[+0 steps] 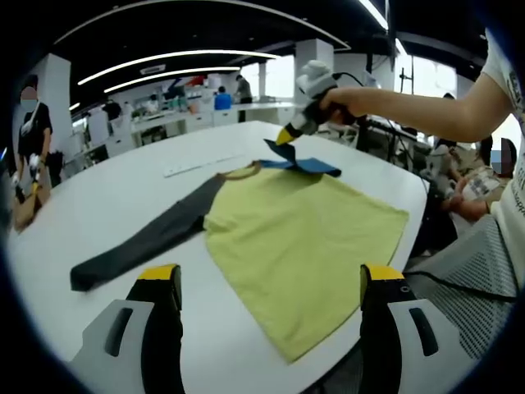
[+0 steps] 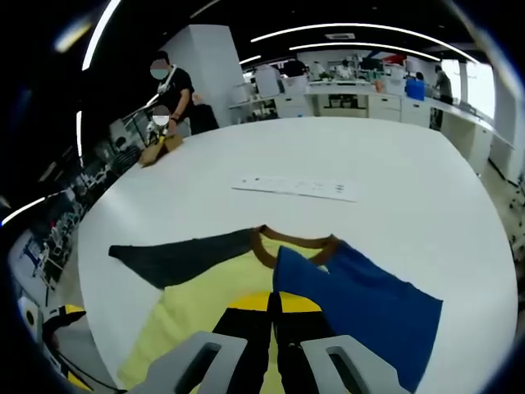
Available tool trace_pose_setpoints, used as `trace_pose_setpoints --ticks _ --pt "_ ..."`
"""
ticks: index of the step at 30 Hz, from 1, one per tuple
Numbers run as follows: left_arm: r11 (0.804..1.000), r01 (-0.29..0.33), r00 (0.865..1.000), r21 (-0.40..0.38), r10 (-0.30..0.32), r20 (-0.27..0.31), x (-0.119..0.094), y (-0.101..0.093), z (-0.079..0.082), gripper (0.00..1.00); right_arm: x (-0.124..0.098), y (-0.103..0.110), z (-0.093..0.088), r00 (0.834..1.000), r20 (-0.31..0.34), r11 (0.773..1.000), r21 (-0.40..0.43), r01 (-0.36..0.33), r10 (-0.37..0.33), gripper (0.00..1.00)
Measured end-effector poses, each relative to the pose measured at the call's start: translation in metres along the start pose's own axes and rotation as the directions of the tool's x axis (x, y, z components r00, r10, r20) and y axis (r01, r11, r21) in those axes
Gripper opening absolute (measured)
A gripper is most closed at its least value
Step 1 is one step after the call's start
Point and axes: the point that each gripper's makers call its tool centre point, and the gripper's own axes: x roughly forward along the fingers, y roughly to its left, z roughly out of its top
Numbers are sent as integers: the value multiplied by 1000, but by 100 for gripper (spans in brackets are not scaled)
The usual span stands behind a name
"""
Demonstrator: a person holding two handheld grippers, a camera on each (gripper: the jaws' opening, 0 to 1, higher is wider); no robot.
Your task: Fold the garment on the visible template until the final outline fits inside the template.
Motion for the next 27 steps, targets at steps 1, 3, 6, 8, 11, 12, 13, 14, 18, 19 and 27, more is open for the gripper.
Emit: trace_pose_setpoints --ticks 1,3,6,8,11,12,13,14,18,19,27 --pt "1000 -2 1000 -2 2 0 0 1 -1 87 1 1 0 1000 0 1000 3 -1 1 0" --pt "1000 -2 1000 -5 2 0 0 0 -1 87 4 5 -2 1000 -11 1000 3 -7 7 0" --pt "1000 -2 1000 -5 2 -2 1 1 -2 87 6 11 -3 1000 -15 1000 1 -13 13 0" --pt "1000 -3 1000 -7 3 -2 2 1 -1 87 8 15 -1 1000 -16 1000 5 -22 22 0" --pt "1000 -3 1000 -8 3 -1 2 1 0 86 11 22 2 999 -13 999 4 -35 35 0" --pt "1000 -3 1000 -8 3 -1 2 1 0 86 12 23 2 999 -13 999 3 -38 38 0" --pt "1000 -4 1000 -8 4 -1 2 1 0 86 13 26 3 999 -14 999 1 -43 43 0" --pt "1000 -4 1000 -8 4 -2 2 1 -1 86 14 27 3 999 -14 999 -1 -45 45 0" --pt "1000 -9 1000 -12 9 -3 1 2 -2 86 16 32 4 999 -15 999 -6 -52 52 0" --pt "1000 -10 1000 -14 10 -4 1 2 -2 86 16 33 4 998 -15 998 -9 -54 54 0" --pt "1000 -13 1000 -20 13 -4 1 5 -6 86 19 46 9 997 -17 997 -17 -72 72 0"
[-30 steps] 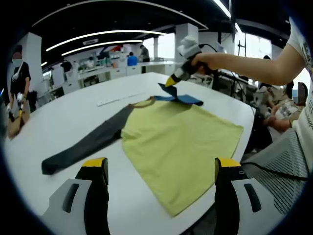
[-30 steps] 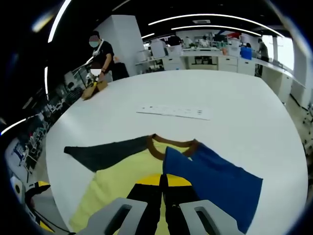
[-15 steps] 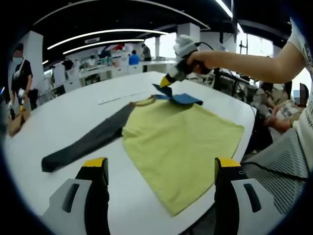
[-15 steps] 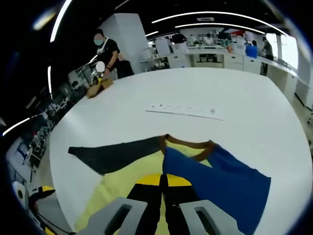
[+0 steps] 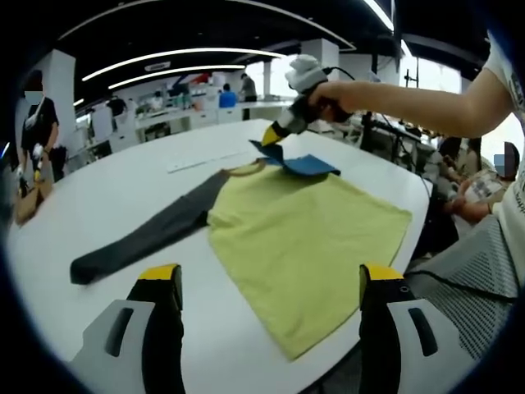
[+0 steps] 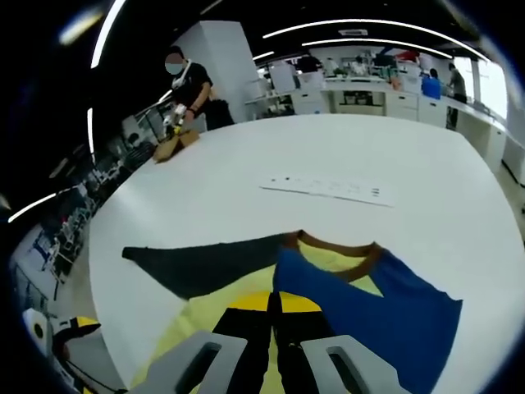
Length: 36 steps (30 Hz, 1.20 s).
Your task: Fold the garment on the visible template until the final outline fits inside the template.
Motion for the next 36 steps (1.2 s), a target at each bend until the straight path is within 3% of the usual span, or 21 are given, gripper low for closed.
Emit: trace_pose_setpoints --ticks 36 --pt "1000 -17 1000 -21 16 -22 -1 8 -12 84 34 71 10 993 -64 986 -125 -107 99 0"
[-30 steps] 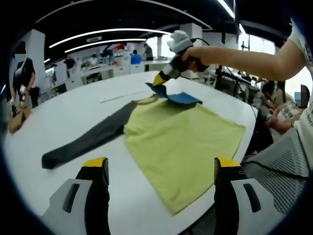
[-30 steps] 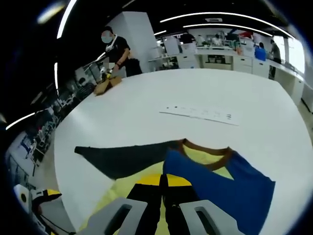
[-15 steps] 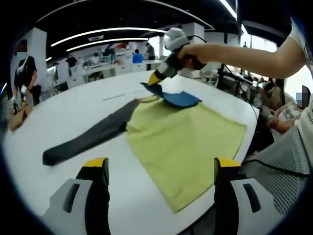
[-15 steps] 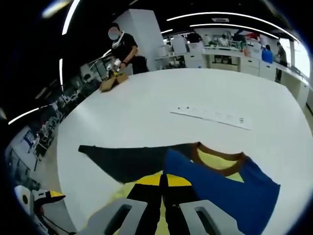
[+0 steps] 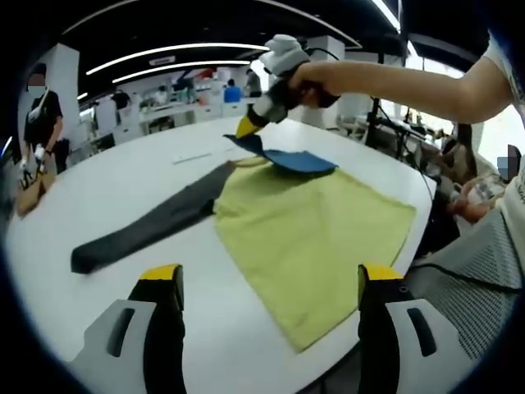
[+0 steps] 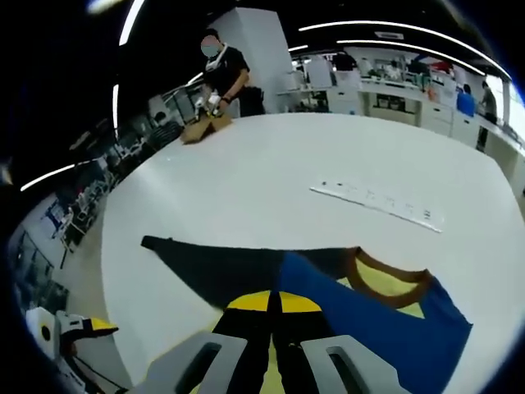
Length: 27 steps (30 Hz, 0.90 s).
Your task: Fold the garment on the visible template until the final outline fits inside the template.
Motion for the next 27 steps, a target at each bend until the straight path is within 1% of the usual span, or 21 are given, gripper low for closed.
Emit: trace_pose_setpoints --ticks 8,13,20,22,25,27 --pt "1000 -3 1000 7 3 -2 -1 3 0 84 16 14 -10 1000 -20 1000 -15 -9 8 0" --pt "1000 -7 1000 7 7 -2 -2 4 0 84 30 11 -21 999 -41 999 -45 18 -20 0" --pt "1000 -13 1000 -3 13 -5 -5 6 -3 84 46 13 -34 999 -39 999 -29 19 -21 0" --pt "1000 -16 1000 -6 16 -2 -5 7 -3 85 51 13 -40 999 -33 1000 7 17 -17 0" --pt "1000 -18 1000 -9 18 -3 -5 6 -3 85 57 17 -45 999 -39 1000 31 -3 4 0" --pt "1000 -17 1000 -9 17 -2 -6 6 -3 85 61 17 -45 1000 -30 999 37 -9 10 0"
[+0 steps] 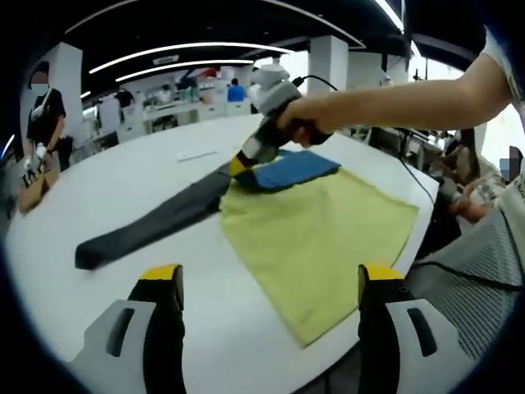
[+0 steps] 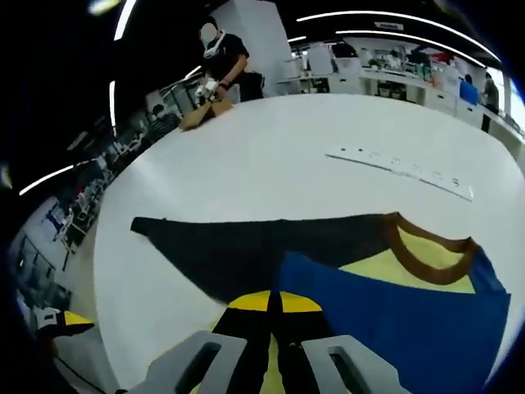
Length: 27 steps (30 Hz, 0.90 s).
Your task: Fold the garment on the visible template until the final outline fits inside the template.
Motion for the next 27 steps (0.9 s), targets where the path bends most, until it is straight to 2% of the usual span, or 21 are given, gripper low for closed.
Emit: trace_pose_setpoints --ticks 2,5,12,18,21,27 --pt "1000 -3 1000 1 3 -1 0 1 0 85 0 6 -3 1000 -4 999 41 -26 26 0" --pt "1000 -10 1000 1 10 1 -1 3 1 85 -3 5 -3 1000 -3 1000 24 -20 20 2" --pt "1000 -21 1000 5 21 2 -1 7 3 88 -15 -2 5 1000 28 1000 -16 -8 8 30" --pt "1000 -28 1000 6 28 9 1 10 8 93 -30 -13 10 999 53 994 -108 6 0 56" --pt "1000 -23 1000 4 23 9 3 10 10 95 -39 -20 11 998 62 993 -115 2 5 69" --pt "1000 -20 1000 10 19 10 6 12 14 99 -59 -36 6 996 92 995 -100 -2 11 85"
